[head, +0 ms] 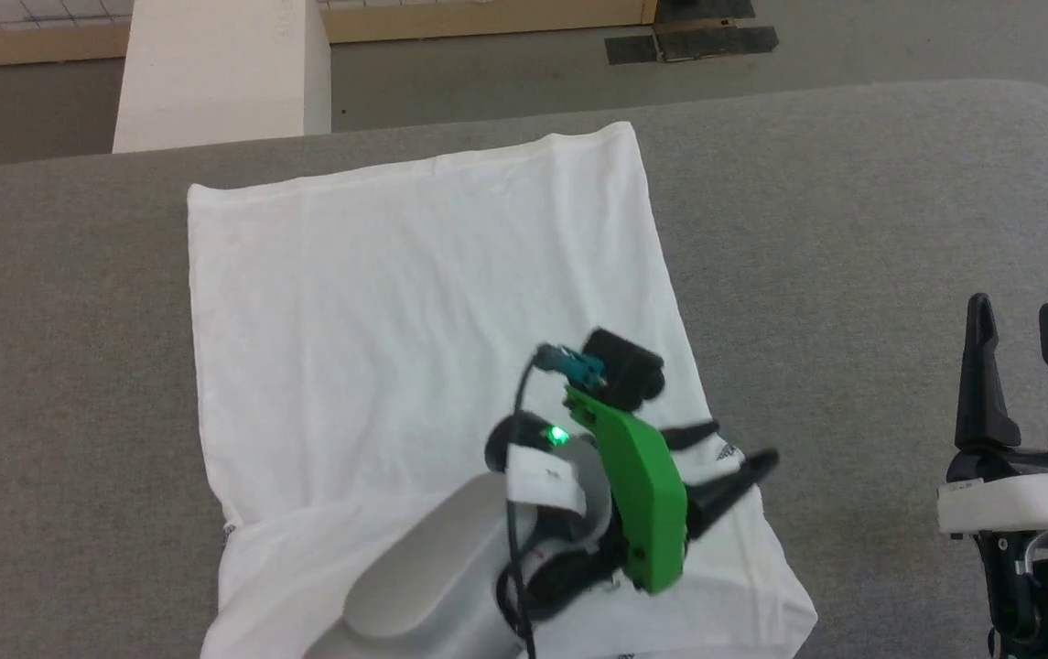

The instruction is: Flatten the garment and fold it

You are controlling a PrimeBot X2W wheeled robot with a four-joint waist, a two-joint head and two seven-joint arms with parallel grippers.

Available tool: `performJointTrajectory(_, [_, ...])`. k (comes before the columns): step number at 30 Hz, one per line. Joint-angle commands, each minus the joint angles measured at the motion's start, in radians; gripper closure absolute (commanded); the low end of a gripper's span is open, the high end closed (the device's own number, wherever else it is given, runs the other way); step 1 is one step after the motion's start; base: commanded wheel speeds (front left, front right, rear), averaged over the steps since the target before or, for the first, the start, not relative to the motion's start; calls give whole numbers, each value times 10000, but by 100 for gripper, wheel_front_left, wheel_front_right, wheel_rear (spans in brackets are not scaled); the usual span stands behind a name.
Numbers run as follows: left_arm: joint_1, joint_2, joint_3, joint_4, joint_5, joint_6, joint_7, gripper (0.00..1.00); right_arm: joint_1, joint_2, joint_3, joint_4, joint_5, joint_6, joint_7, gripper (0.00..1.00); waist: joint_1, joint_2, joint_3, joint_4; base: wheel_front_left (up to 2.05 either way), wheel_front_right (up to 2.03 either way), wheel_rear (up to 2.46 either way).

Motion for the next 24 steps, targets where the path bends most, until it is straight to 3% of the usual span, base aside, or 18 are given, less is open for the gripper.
performJointTrajectory(1, [-407,16,453,-133,-33,152,-365,0,-21,5,17,17,-3,-13,-40,0,0,-1,-161,160,0,0,0])
performJointTrajectory(4, [-732,417,1567,-350,205,577,-1452,0,-22,5,9,8,-42,-13,39,0,0,-1,-316,291,0,0,0])
performJointTrajectory(7, [-832,1324,2700,-385,1063,1269,-2968,0,-3,5,27,4,-62,-13,212,0,0,-1,-475,384,0,0,0])
performJointTrajectory(14, [227,3217,4192,-266,2512,2451,-5493,0,71,5,156,-36,-192,-13,1173,0,0,-1,-574,632,0,0,0])
performJointTrajectory(19, [1206,3612,5014,-574,2684,3018,-6589,0,-416,5,136,139,-265,-13,2402,0,0,-1,-335,812,0,0,0])
performJointTrajectory(24, [1710,3794,5440,-1211,2797,3329,-6783,0,-2371,5,211,944,-588,-13,4195,0,0,-1,384,989,0,0,0])
